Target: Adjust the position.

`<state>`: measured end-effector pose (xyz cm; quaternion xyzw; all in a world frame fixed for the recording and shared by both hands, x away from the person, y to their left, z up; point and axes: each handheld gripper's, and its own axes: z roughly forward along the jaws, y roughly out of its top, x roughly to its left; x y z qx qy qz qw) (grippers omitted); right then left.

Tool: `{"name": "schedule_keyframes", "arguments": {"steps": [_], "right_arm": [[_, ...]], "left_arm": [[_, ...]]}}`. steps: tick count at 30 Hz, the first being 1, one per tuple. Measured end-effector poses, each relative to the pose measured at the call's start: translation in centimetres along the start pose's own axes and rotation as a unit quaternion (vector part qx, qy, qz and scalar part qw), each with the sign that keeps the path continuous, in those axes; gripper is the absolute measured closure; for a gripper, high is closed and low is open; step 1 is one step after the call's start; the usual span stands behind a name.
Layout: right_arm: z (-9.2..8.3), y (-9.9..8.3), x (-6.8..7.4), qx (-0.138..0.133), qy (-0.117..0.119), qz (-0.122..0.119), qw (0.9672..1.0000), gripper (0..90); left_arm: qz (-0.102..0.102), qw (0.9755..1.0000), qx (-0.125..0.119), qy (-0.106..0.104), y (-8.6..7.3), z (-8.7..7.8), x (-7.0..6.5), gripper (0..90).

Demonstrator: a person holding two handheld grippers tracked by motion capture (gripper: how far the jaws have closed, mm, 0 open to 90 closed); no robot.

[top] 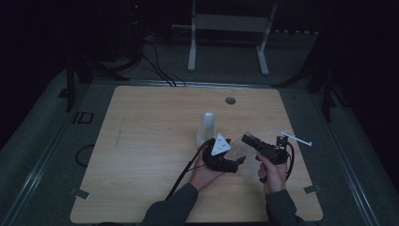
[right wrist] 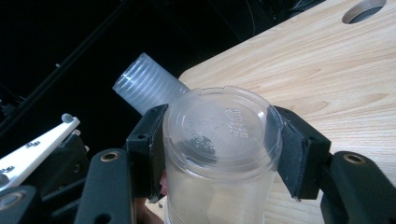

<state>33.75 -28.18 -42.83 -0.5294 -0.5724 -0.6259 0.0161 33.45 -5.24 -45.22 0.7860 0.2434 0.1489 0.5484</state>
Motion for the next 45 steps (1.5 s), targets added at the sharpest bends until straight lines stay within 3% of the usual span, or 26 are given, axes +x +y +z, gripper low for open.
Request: {"name": "schedule_keyframes", "arguments": {"steps": [7,12,26,45], "right_arm": [[-0.10,-0.03,-0.17,-0.003,0.002,0.007,1.0000,41.3],[-0.16,-0.15,-0.58,-0.007,0.012,0.025,0.9996,41.3],[-0.25,-0.19,-0.80,-0.010,0.015,0.034,0.9992,41.4],[-0.39,0.15,-0.37,0.005,0.018,0.004,0.9998,34.4]], "left_arm": [[-0.003,1.0000,0.002,-0.004,-0.13,0.14,0.01,20.0],[-0.003,1.0000,-0.001,-0.005,-0.12,0.11,0.04,20.1],[-0.004,1.0000,-0.003,-0.007,-0.25,0.29,-0.07,21.4],[0.010,0.9999,-0.005,-0.009,-0.18,-0.04,-0.13,30.8]]}}
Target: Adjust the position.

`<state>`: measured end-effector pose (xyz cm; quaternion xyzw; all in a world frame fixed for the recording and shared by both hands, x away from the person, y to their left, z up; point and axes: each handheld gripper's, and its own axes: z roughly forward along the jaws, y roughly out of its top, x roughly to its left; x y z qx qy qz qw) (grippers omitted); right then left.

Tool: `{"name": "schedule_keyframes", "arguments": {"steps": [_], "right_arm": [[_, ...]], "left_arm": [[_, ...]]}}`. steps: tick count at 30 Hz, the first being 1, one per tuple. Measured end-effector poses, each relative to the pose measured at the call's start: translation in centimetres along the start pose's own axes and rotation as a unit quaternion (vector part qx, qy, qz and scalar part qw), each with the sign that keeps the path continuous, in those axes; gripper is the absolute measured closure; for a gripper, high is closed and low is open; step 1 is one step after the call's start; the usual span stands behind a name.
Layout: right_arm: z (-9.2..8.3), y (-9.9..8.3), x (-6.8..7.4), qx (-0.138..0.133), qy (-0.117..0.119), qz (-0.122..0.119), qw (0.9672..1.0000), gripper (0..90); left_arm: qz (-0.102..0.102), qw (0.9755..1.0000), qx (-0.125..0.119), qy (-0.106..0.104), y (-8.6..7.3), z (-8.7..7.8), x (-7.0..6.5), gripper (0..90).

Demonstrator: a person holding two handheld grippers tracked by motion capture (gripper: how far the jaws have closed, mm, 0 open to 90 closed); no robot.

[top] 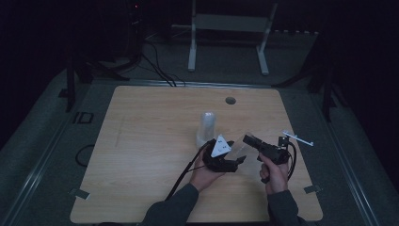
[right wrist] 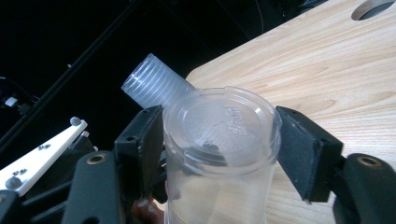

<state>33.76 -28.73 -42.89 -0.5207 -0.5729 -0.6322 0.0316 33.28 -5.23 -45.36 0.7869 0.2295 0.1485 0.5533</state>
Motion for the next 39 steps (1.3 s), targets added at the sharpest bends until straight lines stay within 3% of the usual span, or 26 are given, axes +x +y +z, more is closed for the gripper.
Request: {"name": "schedule_keyframes", "arguments": {"steps": [11,20,21,28,29,30,35,39], "right_arm": [[-1.0,0.8,0.6,0.017,0.002,-0.047,0.9988,31.3],[-1.5,1.1,0.8,0.057,-0.010,-0.092,0.9941,31.2],[-1.5,1.2,0.9,0.070,-0.015,-0.109,0.9914,31.3],[-1.5,1.6,1.6,0.103,-0.037,-0.160,0.9809,32.7],[-1.4,1.6,1.7,0.120,-0.040,-0.177,0.9762,33.3],[-1.4,1.6,1.7,0.120,-0.040,-0.177,0.9762,33.3],[-1.4,1.9,2.3,0.154,-0.057,-0.221,0.9614,34.0],[-1.3,2.3,3.0,0.177,-0.071,-0.260,0.9465,34.5]], "left_arm": [[-0.004,1.0000,0.000,0.005,0.1,-0.5,0.8,31.5],[-0.001,0.9999,0.001,0.011,0.2,-1.2,1.5,31.7],[-0.001,0.9999,0.001,0.012,0.2,-1.2,1.5,31.7],[-0.001,1.0000,-0.003,0.003,0.3,-1.6,1.8,31.6],[-0.002,1.0000,-0.003,0.003,0.3,-1.6,1.9,31.6],[-0.001,1.0000,-0.003,0.003,0.3,-1.7,2.0,31.6],[-0.004,1.0000,-0.003,-0.002,0.4,-1.9,2.3,31.6],[-0.003,1.0000,-0.002,-0.006,0.4,-2.0,2.5,31.6]]}}
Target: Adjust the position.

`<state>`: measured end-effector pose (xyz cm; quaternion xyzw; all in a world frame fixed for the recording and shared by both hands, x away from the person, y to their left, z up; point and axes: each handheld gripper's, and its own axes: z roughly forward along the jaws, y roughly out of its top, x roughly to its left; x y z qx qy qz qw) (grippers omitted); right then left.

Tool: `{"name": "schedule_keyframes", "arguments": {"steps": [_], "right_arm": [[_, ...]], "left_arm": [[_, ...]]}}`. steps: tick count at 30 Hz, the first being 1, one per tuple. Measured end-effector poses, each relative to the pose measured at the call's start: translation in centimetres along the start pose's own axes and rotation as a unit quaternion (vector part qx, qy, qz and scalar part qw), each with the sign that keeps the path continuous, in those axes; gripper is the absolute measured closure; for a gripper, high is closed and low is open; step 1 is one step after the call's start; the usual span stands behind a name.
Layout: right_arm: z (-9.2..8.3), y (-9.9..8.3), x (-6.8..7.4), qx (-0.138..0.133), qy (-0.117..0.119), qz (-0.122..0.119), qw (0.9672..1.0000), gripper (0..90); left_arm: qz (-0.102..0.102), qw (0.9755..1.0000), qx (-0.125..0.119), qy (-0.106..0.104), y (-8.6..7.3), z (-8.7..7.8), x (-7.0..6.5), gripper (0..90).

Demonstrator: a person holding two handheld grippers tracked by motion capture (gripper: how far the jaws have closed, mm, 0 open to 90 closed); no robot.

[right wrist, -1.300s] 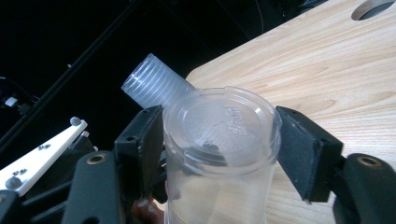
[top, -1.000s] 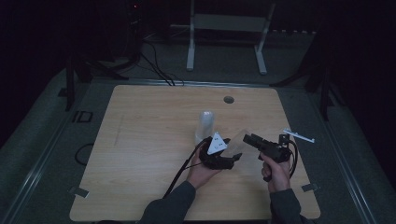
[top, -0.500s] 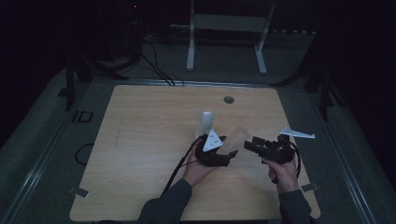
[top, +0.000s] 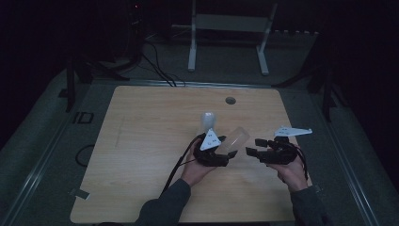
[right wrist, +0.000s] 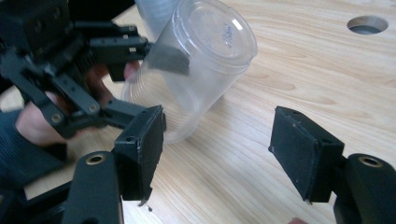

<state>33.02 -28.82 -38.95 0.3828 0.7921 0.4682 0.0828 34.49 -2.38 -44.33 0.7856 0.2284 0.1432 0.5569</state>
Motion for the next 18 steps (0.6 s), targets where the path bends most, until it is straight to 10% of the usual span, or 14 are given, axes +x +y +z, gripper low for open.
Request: {"name": "schedule_keyframes", "arguments": {"steps": [8,18], "right_arm": [[-0.2,1.5,1.0,0.060,-0.020,-0.083,0.9945,35.1],[0.2,2.4,1.3,0.112,-0.023,-0.127,0.9853,34.6]], "left_arm": [[0.008,0.9999,0.002,-0.013,0.0,-0.2,0.2,31.5],[0.026,0.9993,0.016,-0.022,-0.1,-0.1,0.0,31.4]]}}
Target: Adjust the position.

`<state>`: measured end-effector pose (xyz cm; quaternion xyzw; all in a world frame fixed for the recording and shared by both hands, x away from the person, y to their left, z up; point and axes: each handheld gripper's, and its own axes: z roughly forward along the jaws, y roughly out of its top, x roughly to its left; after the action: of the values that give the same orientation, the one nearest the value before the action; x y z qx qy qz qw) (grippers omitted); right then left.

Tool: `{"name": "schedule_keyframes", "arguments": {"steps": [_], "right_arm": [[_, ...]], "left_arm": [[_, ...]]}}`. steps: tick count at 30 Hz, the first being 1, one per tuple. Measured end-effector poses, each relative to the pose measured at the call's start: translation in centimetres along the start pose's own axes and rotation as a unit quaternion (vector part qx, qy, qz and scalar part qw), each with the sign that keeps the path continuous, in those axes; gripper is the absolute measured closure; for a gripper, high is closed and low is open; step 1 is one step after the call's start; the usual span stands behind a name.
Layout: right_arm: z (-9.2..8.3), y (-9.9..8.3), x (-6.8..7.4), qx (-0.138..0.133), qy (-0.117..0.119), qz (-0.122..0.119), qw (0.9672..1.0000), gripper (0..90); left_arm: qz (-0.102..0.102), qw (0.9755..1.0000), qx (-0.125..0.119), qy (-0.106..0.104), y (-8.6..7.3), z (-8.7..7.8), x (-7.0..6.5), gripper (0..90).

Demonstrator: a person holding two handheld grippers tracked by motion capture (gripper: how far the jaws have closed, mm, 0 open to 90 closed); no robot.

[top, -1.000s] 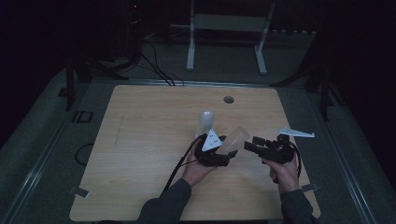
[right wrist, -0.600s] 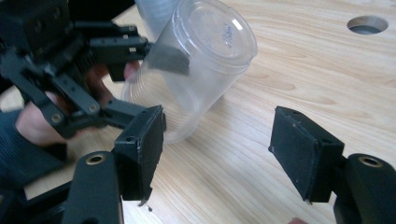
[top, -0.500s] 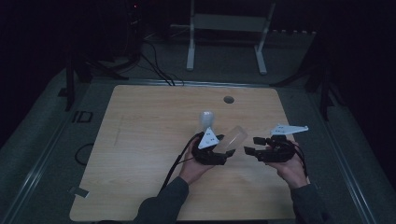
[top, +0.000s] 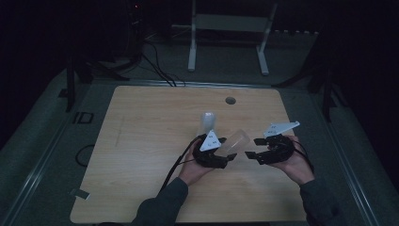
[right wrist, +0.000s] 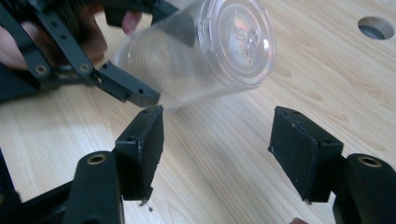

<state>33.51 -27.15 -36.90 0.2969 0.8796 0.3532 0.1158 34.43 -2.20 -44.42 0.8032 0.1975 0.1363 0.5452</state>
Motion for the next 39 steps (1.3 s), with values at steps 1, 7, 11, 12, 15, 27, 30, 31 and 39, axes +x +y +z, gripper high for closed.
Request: {"name": "schedule_keyframes", "arguments": {"steps": [1,7,11,12,15,27,30,31,39], "right_arm": [[0.1,0.1,0.0,0.008,-0.002,-0.004,1.0000,34.4],[-0.1,0.6,-0.1,0.046,-0.015,-0.032,0.9983,32.5],[-0.3,0.8,-0.1,0.060,-0.018,-0.047,0.9969,32.3],[-0.4,0.9,-0.1,0.067,-0.018,-0.057,0.9959,32.4],[-0.7,1.1,0.0,0.071,-0.015,-0.070,0.9949,32.6],[-1.6,2.2,-0.1,0.116,-0.018,-0.120,0.9858,32.6],[-1.7,2.5,0.0,0.126,-0.018,-0.131,0.9831,32.6],[-1.8,2.7,0.2,0.135,-0.016,-0.140,0.9807,32.6],[-1.8,3.2,0.6,0.166,-0.012,-0.166,0.9719,32.3]], "left_arm": [[0.000,1.0000,0.001,-0.001,0.0,0.0,0.0,31.5],[0.003,1.0000,0.008,-0.006,-0.1,0.1,0.0,31.4],[0.006,0.9999,0.010,-0.012,-0.1,0.2,-0.2,31.4],[0.007,0.9998,0.011,-0.014,-0.2,0.2,-0.2,31.4],[0.011,0.9997,0.016,-0.017,-0.2,0.3,-0.3,31.4],[0.029,0.9984,0.035,-0.034,-0.3,0.6,-0.7,31.3],[0.031,0.9982,0.037,-0.038,-0.3,0.7,-0.8,31.3],[0.031,0.9980,0.040,-0.039,-0.3,0.8,-0.8,31.4],[0.038,0.9972,0.048,-0.044,-0.5,1.0,-1.0,31.3]]}}
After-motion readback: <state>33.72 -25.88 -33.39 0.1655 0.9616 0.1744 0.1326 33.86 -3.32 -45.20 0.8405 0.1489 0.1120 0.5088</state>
